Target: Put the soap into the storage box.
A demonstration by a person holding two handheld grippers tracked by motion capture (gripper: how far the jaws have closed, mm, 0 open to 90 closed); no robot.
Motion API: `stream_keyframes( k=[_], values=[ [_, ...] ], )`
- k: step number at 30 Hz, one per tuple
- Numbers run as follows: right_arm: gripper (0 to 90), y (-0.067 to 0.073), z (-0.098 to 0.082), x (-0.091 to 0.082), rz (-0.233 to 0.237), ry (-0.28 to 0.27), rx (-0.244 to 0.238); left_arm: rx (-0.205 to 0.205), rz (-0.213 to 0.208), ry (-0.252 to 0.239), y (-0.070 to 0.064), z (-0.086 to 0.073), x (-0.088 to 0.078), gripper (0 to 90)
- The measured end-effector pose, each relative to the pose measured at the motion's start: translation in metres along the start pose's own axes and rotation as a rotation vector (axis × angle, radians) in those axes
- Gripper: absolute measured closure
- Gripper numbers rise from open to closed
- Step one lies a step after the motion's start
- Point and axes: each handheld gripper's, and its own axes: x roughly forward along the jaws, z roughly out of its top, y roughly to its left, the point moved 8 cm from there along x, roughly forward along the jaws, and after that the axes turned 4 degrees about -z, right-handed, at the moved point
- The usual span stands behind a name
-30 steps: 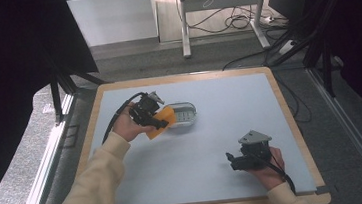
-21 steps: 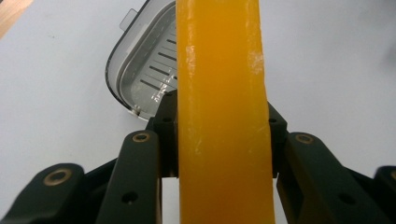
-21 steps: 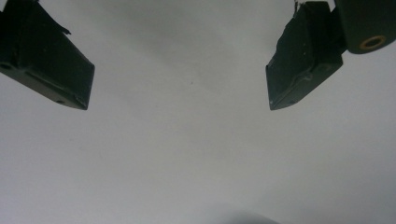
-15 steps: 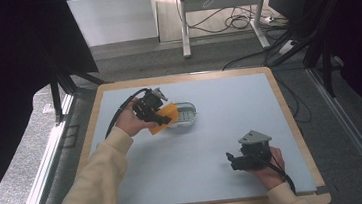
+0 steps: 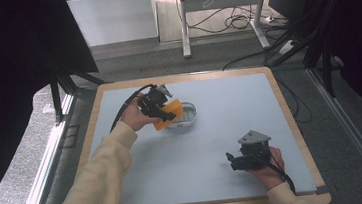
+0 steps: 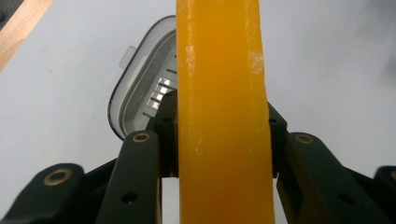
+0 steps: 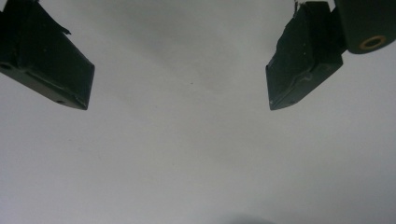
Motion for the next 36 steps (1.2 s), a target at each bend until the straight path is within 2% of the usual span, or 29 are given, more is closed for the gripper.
stream_keyframes(
  k=[13,22,25,27,36],
  values=[
    [8.2,-0.001,0.000,0.001,0.001,0.000,-0.001,0.027,0.001,0.012,0.006,0.013,0.006,61.7],
    [8.2,-0.001,-0.001,0.001,-0.001,0.003,0.003,0.055,-0.002,0.032,0.012,0.016,0.012,61.7],
    [8.2,-0.002,-0.001,0.001,-0.003,0.003,0.000,0.059,0.012,0.027,0.015,0.019,0.014,61.7],
    [8.2,-0.002,-0.001,0.001,-0.002,0.004,0.002,0.053,0.005,0.027,0.015,0.020,0.014,61.7],
    [8.2,-0.002,-0.001,0.001,-0.002,0.004,0.005,0.070,-0.003,0.041,0.020,0.027,0.020,61.7]
  ],
)
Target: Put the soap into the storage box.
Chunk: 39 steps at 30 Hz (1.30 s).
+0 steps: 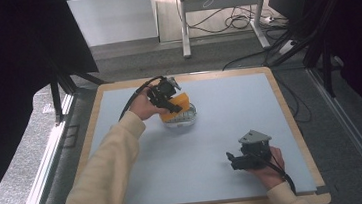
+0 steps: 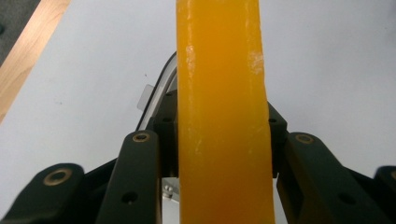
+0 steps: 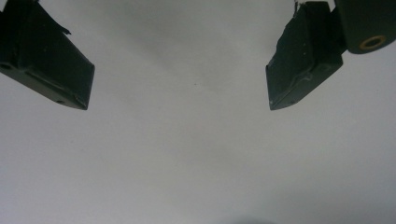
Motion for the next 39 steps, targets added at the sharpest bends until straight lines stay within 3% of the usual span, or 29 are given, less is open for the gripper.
stream_keyframes(
  k=[3,23,28,39],
  values=[
    [8.2,-0.001,0.000,0.000,-0.002,-0.001,0.001,0.019,-0.014,0.000,0.000,0.003,0.003,61.7],
    [8.2,-0.002,-0.001,0.002,0.003,0.005,0.001,0.040,-0.052,0.021,0.011,0.002,0.027,61.6],
    [8.2,-0.002,-0.002,0.002,0.002,0.007,0.001,0.066,-0.055,0.036,0.010,0.001,0.031,61.7],
    [8.2,-0.002,-0.002,0.003,0.001,0.009,-0.001,0.062,-0.049,0.056,0.013,-0.002,0.040,61.6]
  ],
)
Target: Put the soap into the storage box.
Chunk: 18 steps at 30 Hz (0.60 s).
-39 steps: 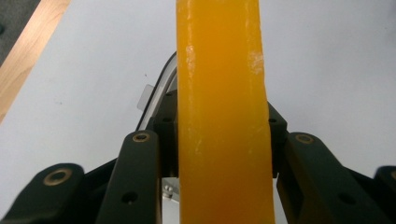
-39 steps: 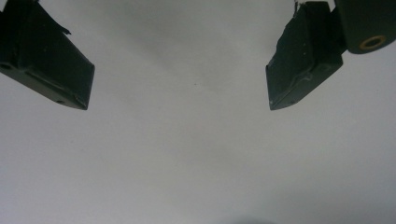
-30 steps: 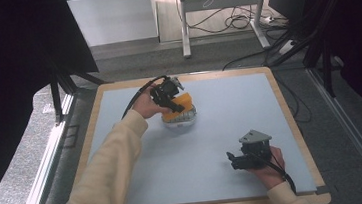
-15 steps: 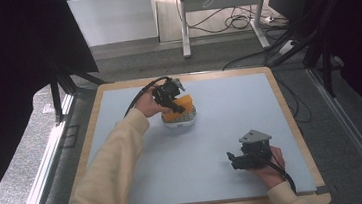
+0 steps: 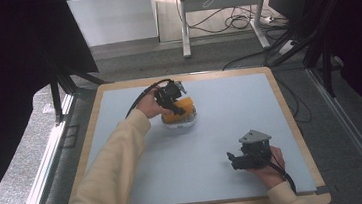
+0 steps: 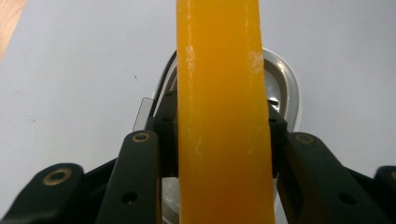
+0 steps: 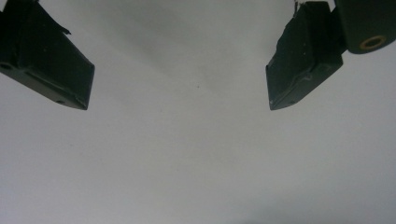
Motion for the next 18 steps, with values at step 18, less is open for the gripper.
stream_keyframes(
  k=[18],
  values=[
    [8.2,0.002,0.000,0.000,0.002,0.003,-0.018,-0.082,0.164,-0.118,0.006,0.006,-0.033,25.7]
  ],
)
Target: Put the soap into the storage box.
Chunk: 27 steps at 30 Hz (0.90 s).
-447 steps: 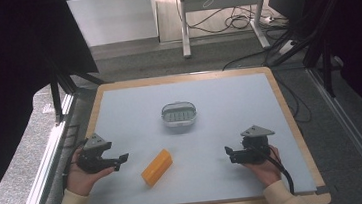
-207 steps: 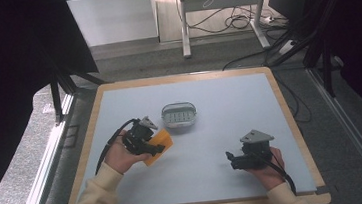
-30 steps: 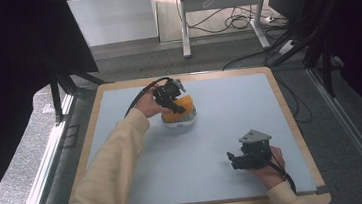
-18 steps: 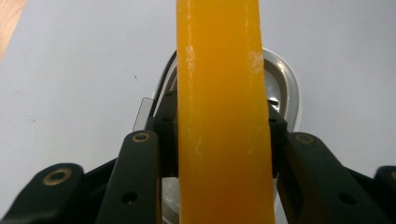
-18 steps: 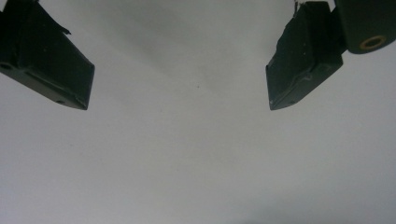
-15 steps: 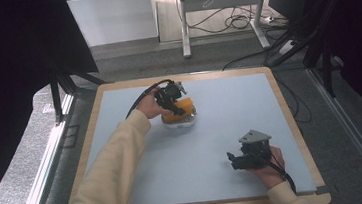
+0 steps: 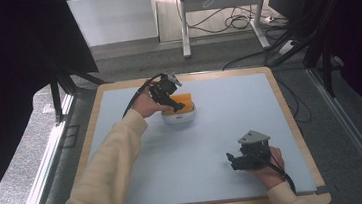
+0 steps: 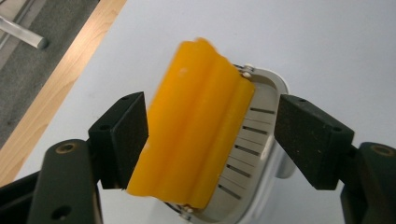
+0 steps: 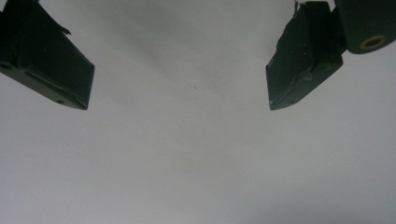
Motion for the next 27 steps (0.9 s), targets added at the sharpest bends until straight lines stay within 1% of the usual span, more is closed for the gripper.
stream_keyframes(
  k=[2,3,5,6,8,11,12,14,17,21,24,25,27],
  values=[
    [8.2,0.000,0.000,0.000,0.000,0.002,0.002,-0.016,-0.001,-0.010,-0.002,-0.001,-0.002,25.0],
    [8.2,0.000,0.000,0.000,0.000,0.002,0.002,-0.037,0.005,-0.018,-0.003,-0.002,-0.005,24.4],
    [8.2,0.000,0.000,0.000,-0.001,0.002,0.002,-0.078,0.000,-0.033,-0.006,-0.004,-0.009,23.4],
    [8.2,0.000,0.000,0.000,-0.001,0.002,0.000,-0.090,-0.001,-0.040,-0.008,-0.005,-0.012,22.9],
    [8.2,0.000,0.000,0.000,-0.002,0.001,-0.003,-0.112,-0.009,-0.053,-0.014,-0.008,-0.016,22.9],
    [8.2,0.001,0.000,0.000,-0.001,0.001,-0.005,-0.138,0.001,-0.055,-0.023,-0.018,-0.023,22.2],
    [8.1,0.001,0.000,0.000,-0.001,0.000,-0.005,-0.139,0.003,-0.055,-0.024,-0.021,-0.024,21.9],
    [8.1,0.002,0.000,-0.001,-0.003,-0.001,-0.004,-0.153,0.004,-0.068,-0.029,-0.028,-0.028,21.8],
    [8.2,0.002,0.001,-0.002,-0.002,-0.005,-0.004,-0.180,0.006,-0.099,-0.037,-0.041,-0.038,21.9],
    [8.1,0.003,0.001,-0.004,-0.004,-0.009,-0.002,-0.186,0.023,-0.113,-0.048,-0.061,-0.050,20.9],
    [8.2,0.003,0.002,-0.004,-0.002,-0.012,-0.004,-0.218,0.028,-0.141,-0.058,-0.077,-0.061,20.9],
    [8.2,0.004,0.002,-0.004,-0.002,-0.012,-0.003,-0.223,0.030,-0.145,-0.060,-0.080,-0.063,20.9],
    [8.2,0.004,0.002,-0.004,-0.003,-0.011,-0.004,-0.250,0.029,-0.162,-0.067,-0.089,-0.069,20.7]
  ],
)
